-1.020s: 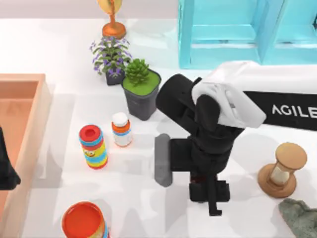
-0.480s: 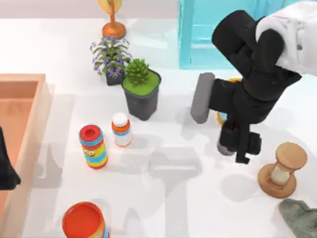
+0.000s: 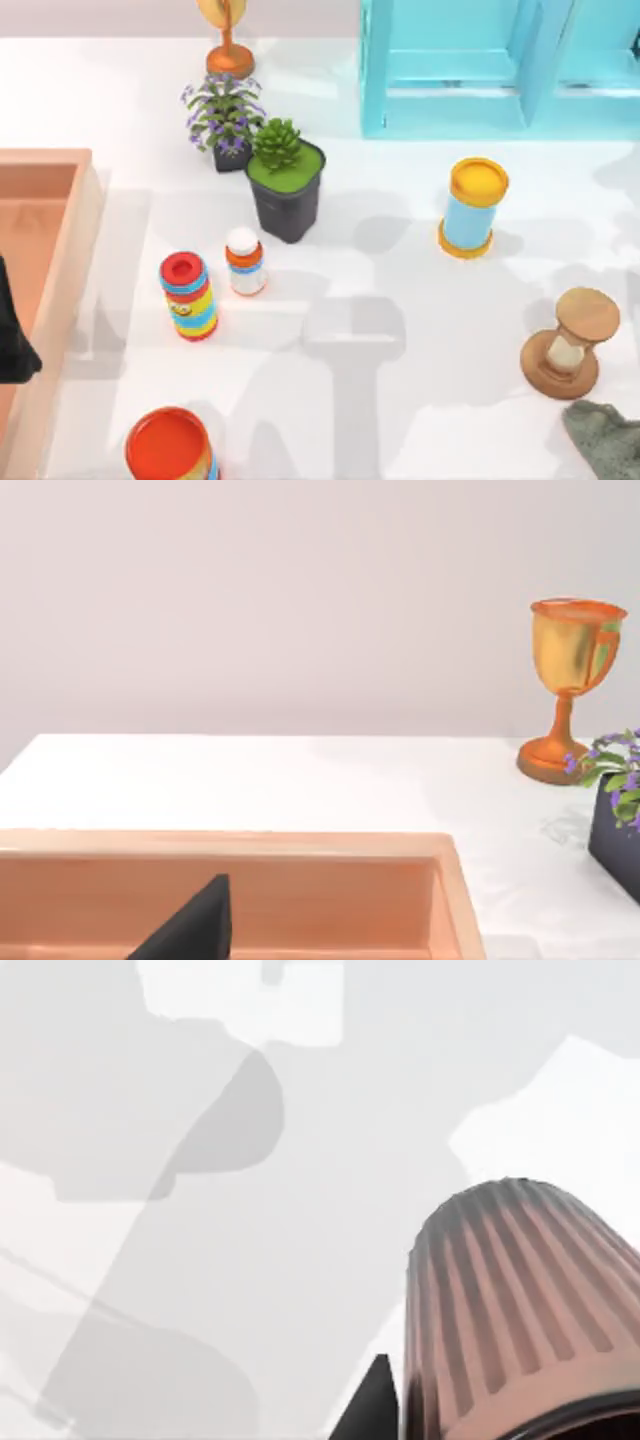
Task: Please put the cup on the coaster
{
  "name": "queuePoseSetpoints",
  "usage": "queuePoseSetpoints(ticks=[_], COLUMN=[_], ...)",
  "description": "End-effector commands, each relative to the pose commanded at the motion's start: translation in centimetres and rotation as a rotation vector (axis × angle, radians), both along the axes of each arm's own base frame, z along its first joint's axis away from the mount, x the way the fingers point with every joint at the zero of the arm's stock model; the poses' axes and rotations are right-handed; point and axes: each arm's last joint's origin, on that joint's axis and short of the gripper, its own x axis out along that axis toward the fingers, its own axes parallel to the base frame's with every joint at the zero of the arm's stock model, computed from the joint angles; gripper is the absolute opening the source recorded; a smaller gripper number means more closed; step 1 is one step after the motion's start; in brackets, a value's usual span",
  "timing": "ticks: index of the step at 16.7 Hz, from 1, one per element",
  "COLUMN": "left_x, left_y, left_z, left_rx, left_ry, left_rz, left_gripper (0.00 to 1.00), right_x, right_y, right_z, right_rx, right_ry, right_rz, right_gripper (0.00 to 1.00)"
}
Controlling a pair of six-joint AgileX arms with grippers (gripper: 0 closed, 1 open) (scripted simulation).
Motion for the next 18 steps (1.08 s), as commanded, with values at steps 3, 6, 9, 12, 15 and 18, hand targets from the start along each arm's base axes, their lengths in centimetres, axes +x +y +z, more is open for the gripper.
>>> queuePoseSetpoints(ticks=[3, 6, 9, 12, 15, 18], left_x=[0.0, 0.0, 0.0, 0.0, 0.0, 0.0], left_y=[0.0, 0.0, 0.0, 0.0, 0.0, 0.0], left_z=[0.0, 0.0, 0.0, 0.0, 0.0, 0.0], left_rx=[0.000, 0.000, 0.000, 0.000, 0.000, 0.000], left_ry=[0.000, 0.000, 0.000, 0.000, 0.000, 0.000], left_rz=[0.000, 0.000, 0.000, 0.000, 0.000, 0.000], left_gripper=[1.00, 1.00, 1.00, 1.00, 1.00, 1.00], right_x=[-2.1, -3.8, -4.1, -4.1, -4.0, -3.8], right_y=[-5.8, -8.4, -8.8, -8.7, -8.6, -8.7], right_z=[-1.1, -2.2, -2.4, -2.2, -3.5, -5.8], right_rx=[0.029, 0.048, 0.051, 0.050, 0.052, 0.048], right_ry=[0.078, 0.162, 0.183, 0.176, 0.186, 0.169], right_rz=[-0.256, -0.410, -0.442, -0.438, -0.440, -0.441], right_gripper=[0.00, 0.00, 0.00, 0.00, 0.00, 0.00])
